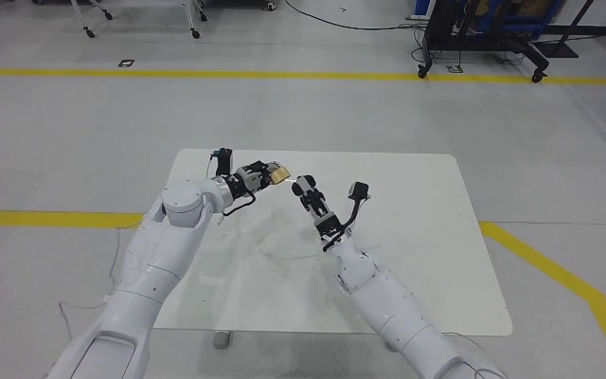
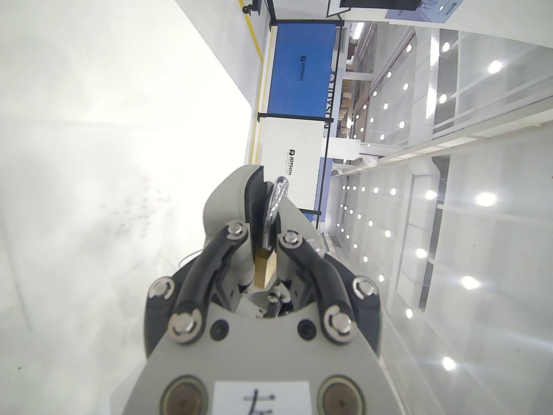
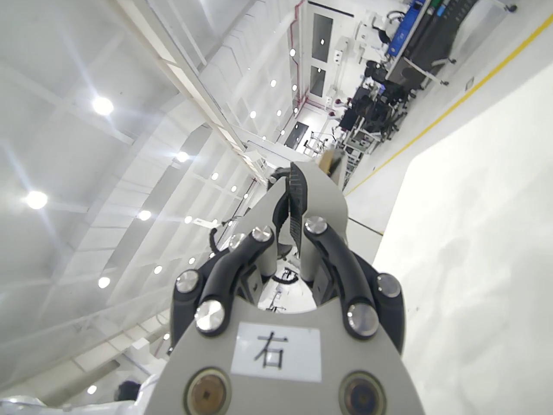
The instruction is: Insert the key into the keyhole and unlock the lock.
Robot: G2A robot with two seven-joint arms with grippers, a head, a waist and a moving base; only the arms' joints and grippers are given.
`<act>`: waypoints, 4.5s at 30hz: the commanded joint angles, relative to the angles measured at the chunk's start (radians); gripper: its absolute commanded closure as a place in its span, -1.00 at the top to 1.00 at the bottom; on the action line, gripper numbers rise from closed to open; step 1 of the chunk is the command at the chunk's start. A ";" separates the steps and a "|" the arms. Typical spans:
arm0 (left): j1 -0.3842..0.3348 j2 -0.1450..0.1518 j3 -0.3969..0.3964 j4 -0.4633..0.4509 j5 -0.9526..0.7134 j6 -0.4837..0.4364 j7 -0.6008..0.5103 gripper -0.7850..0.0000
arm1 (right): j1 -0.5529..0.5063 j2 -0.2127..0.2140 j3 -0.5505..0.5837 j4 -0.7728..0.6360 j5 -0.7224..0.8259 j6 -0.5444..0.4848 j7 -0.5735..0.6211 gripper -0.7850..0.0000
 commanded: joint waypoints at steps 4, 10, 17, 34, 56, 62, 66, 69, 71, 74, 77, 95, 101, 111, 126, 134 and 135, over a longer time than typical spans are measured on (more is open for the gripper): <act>-0.013 -0.003 0.014 0.016 -0.002 0.038 -0.048 -1.00 | -0.014 0.000 0.021 -0.007 -0.321 0.035 -0.250 -1.00; -0.037 -0.012 0.034 0.052 -0.022 0.057 -0.084 -1.00 | 0.001 -0.015 -0.011 0.032 -0.530 0.167 -0.380 -1.00; -0.053 -0.017 0.036 0.084 -0.032 0.053 -0.090 -1.00 | 0.021 -0.032 -0.036 0.091 -0.631 0.236 -0.475 -1.00; -0.057 -0.020 0.021 0.098 -0.038 0.024 -0.079 -1.00 | 0.047 -0.058 -0.049 0.167 -0.644 0.232 -0.428 -1.00; -0.004 -0.008 -0.004 0.002 0.051 -0.035 -0.012 -1.00 | -0.033 -0.015 0.113 -0.010 0.093 0.104 0.359 -1.00; 0.004 -0.006 -0.007 -0.015 0.076 -0.041 0.011 -1.00 | -0.044 -0.012 0.114 -0.033 0.069 0.129 0.354 -1.00; 0.012 -0.005 -0.013 -0.030 0.088 -0.045 0.035 -1.00 | -0.052 -0.011 0.115 -0.043 0.062 0.143 0.357 -1.00; 0.017 -0.004 -0.015 -0.039 0.104 -0.044 0.049 -1.00 | -0.061 -0.010 0.115 -0.056 0.062 0.150 0.364 -1.00; 0.021 -0.004 -0.014 -0.047 0.107 -0.040 0.051 -1.00 | -0.064 -0.009 0.116 -0.063 0.068 0.157 0.372 -1.00; 0.025 -0.005 -0.007 -0.057 0.125 -0.036 0.057 -1.00 | -0.061 -0.009 0.118 -0.068 0.075 0.171 0.378 -1.00; 0.028 -0.005 -0.007 -0.064 0.134 -0.035 0.062 -1.00 | -0.057 -0.009 0.119 -0.068 0.077 0.182 0.377 -1.00; 0.037 -0.005 0.010 -0.096 0.232 -0.049 0.088 -1.00 | -0.036 -0.019 0.099 -0.049 0.039 0.229 0.319 -1.00; 0.037 -0.007 0.006 -0.091 0.208 -0.045 0.059 -1.00 | -0.031 -0.023 0.093 -0.044 0.030 0.237 0.292 -1.00; 0.013 -0.014 -0.017 -0.029 0.096 -0.020 -0.002 -1.00 | -0.033 -0.028 0.088 -0.036 0.021 0.208 0.266 -1.00; 0.008 -0.020 -0.014 -0.017 0.095 -0.030 0.023 -1.00 | -0.035 -0.035 0.088 -0.031 0.005 0.183 0.223 -1.00; 0.017 -0.019 -0.011 -0.034 0.121 -0.033 0.022 -1.00 | -0.040 -0.037 0.088 -0.042 -0.004 0.188 0.209 -1.00; 0.017 -0.019 -0.006 -0.037 0.128 -0.034 0.016 -1.00 | -0.039 -0.037 0.089 -0.041 -0.004 0.190 0.208 -1.00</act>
